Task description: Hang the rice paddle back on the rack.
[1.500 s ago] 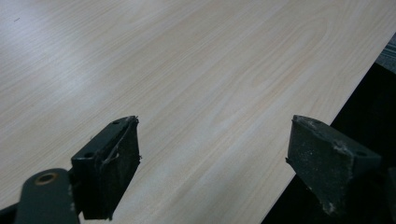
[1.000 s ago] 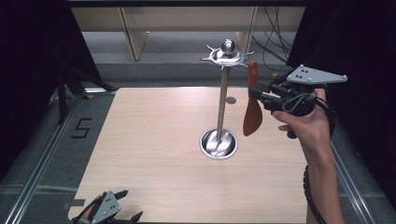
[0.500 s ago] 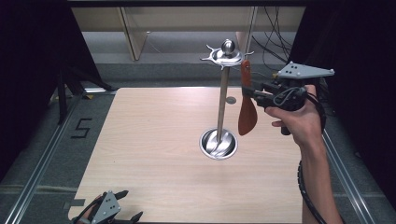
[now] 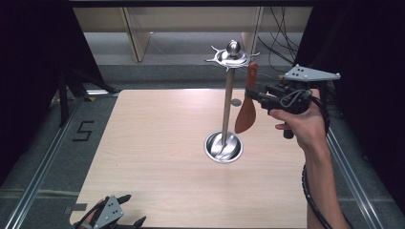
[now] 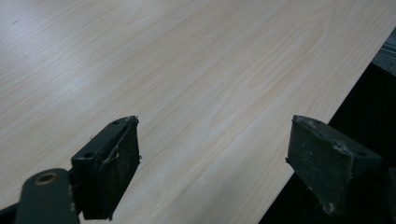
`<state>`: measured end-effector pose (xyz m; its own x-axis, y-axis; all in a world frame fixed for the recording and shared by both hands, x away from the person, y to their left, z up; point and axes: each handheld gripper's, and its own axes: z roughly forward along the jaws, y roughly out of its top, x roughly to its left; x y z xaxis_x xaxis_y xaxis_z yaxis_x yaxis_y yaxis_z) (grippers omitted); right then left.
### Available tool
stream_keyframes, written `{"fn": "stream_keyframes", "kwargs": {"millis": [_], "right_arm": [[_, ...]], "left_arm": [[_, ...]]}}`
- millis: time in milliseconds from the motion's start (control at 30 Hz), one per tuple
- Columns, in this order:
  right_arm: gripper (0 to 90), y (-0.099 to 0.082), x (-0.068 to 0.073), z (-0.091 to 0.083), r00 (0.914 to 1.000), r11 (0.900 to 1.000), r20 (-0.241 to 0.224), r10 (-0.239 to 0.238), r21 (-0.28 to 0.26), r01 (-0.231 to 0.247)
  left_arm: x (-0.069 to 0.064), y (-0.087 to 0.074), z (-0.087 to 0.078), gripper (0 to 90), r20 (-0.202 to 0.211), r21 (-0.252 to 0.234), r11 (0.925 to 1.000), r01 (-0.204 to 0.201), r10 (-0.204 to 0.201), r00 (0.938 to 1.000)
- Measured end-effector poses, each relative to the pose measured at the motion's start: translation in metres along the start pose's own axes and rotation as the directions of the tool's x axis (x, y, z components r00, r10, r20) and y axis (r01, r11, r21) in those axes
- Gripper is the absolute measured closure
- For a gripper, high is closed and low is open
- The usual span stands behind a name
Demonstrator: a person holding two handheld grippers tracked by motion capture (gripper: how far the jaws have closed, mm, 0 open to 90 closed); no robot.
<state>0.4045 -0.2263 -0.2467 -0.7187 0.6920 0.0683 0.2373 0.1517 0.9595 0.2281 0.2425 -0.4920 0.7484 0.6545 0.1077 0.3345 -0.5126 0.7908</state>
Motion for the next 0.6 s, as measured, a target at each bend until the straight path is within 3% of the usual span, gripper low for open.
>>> {"fn": "stream_keyframes", "kwargs": {"millis": [67, 100, 233, 333, 600], "right_arm": [[63.8, 0.0, -0.001, 0.001, 1.0, 1.0, -0.001, -0.003, -0.003, 0.003], [63.0, 0.0, 0.0, 0.001, 0.9999, 0.9999, 0.001, 0.012, -0.005, -0.012], [56.7, -0.002, 0.001, -0.001, 0.9998, 0.9998, 0.004, 0.017, 0.01, -0.017], [52.2, -0.006, 0.001, -0.007, 0.9996, 0.9993, 0.008, 0.027, -0.028, -0.026], [42.7, -0.024, 0.004, -0.026, 0.9993, 0.9994, 0.032, 0.02, -0.029, -0.019]], "left_arm": [[0.001, 0.0, -0.001, 16.3, -0.005, 0.011, 0.9999, -0.01, 0.01, 0.9999], [-0.001, -0.001, 0.002, 16.2, -0.01, -0.021, 0.9994, 0.026, -0.027, 0.9996], [0.0, 0.0, 0.001, 16.3, -0.009, -0.018, 0.9998, 0.009, -0.009, 0.9999], [0.0, 0.0, 0.001, 16.3, -0.01, -0.019, 0.9998, 0.008, -0.008, 0.9999], [0.0, 0.0, 0.0, 16.3, -0.017, -0.018, 0.9998, 0.004, -0.004, 0.9998]]}}
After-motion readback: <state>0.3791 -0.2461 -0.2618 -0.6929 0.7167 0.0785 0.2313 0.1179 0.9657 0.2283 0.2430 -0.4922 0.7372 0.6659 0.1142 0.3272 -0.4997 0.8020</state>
